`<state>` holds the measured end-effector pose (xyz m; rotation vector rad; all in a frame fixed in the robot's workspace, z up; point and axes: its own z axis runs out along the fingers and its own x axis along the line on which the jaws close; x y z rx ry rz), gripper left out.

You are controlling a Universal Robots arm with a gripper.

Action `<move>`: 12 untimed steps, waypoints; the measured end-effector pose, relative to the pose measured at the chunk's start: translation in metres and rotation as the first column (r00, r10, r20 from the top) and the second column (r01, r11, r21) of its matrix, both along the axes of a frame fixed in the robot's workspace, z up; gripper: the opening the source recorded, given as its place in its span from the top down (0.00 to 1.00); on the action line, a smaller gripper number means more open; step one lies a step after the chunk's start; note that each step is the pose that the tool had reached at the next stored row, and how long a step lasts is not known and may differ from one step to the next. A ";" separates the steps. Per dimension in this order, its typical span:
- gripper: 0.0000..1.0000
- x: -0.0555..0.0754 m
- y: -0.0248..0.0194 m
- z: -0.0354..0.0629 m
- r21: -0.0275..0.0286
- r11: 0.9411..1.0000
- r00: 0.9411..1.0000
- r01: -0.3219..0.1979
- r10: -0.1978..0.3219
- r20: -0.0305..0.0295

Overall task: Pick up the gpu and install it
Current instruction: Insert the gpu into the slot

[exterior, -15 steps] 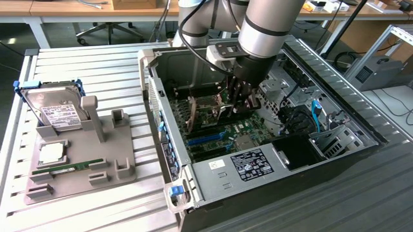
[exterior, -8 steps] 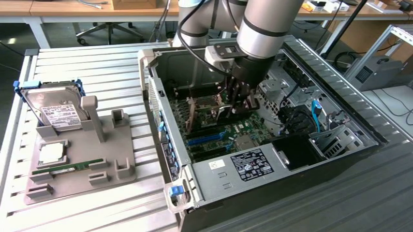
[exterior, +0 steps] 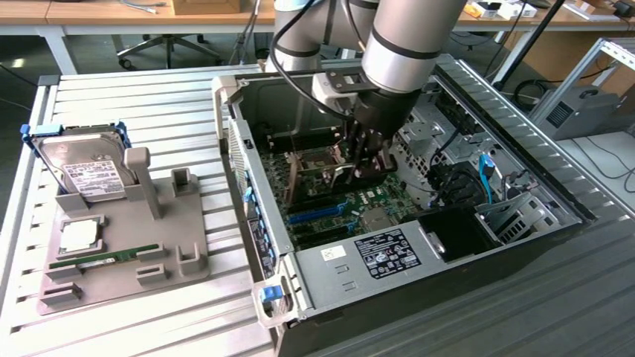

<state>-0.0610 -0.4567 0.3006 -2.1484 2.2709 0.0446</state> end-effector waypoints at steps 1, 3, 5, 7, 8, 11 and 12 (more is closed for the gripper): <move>0.73 0.000 -0.0022 0.0000 0.000 1.000 1.000 -0.001 0.001 0.000; 0.73 -0.002 -0.0043 0.0000 0.000 1.000 1.000 -0.001 0.001 0.000; 0.73 -0.004 -0.0047 0.0000 0.000 1.000 1.000 -0.002 0.002 0.000; 0.73 -0.006 -0.0049 0.0000 0.000 1.000 1.000 -0.002 0.002 0.000; 0.73 -0.008 -0.0051 0.0000 0.000 1.000 1.000 -0.002 0.002 0.000; 0.73 -0.011 -0.0056 0.0000 0.000 1.000 1.000 -0.002 0.002 0.000; 0.73 -0.012 -0.0056 0.0000 0.000 1.000 1.000 -0.002 0.002 0.000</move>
